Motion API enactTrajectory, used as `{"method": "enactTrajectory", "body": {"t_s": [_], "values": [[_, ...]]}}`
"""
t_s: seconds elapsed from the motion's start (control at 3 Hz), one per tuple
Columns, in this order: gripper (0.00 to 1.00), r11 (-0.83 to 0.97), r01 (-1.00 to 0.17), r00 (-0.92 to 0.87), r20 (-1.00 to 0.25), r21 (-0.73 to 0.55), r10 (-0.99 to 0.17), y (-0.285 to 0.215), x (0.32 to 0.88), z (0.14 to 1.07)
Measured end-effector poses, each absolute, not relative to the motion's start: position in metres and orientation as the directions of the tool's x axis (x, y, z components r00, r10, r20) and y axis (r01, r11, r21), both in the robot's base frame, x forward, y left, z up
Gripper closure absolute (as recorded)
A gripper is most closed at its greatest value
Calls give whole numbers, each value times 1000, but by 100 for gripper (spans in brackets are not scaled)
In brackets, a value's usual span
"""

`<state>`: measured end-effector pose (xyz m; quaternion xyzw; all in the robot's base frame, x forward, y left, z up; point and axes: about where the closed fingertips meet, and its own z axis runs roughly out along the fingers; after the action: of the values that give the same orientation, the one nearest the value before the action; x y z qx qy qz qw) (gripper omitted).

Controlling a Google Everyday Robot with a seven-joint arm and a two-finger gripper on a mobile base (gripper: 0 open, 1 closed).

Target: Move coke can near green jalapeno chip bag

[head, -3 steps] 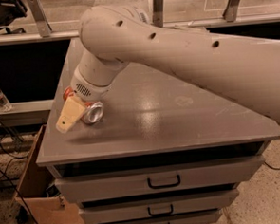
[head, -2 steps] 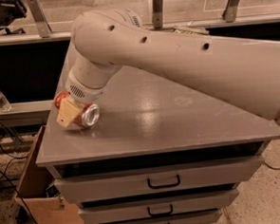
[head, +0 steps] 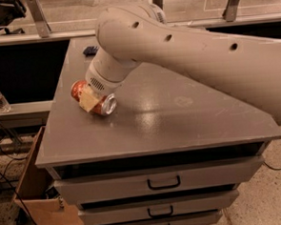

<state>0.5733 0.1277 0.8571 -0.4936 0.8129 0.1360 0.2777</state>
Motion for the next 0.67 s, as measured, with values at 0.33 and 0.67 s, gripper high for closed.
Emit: {"method": "enactTrajectory", "body": {"t_s": [0.33, 0.67], "values": [[100, 465, -875, -296, -614, -132, -732, 87, 591, 882], [100, 431, -887, -251, -609, -167, -753, 83, 592, 884]]}}
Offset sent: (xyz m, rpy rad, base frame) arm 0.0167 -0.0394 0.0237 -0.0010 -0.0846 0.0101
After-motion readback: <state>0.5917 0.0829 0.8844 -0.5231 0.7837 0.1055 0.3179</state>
